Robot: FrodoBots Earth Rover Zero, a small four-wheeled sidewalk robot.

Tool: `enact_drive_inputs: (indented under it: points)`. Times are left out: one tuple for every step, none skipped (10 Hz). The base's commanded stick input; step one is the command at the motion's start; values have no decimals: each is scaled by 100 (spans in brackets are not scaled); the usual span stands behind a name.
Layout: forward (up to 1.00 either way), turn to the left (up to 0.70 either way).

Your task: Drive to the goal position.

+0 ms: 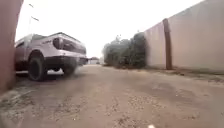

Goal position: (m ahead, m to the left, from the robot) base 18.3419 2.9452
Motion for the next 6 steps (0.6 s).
enact_drive_inputs:
  points:
    - [50, 0]
    - [50, 0]
    - [50, 0]
    - [50, 0]
    - [50, 0]
    - [50, 0]
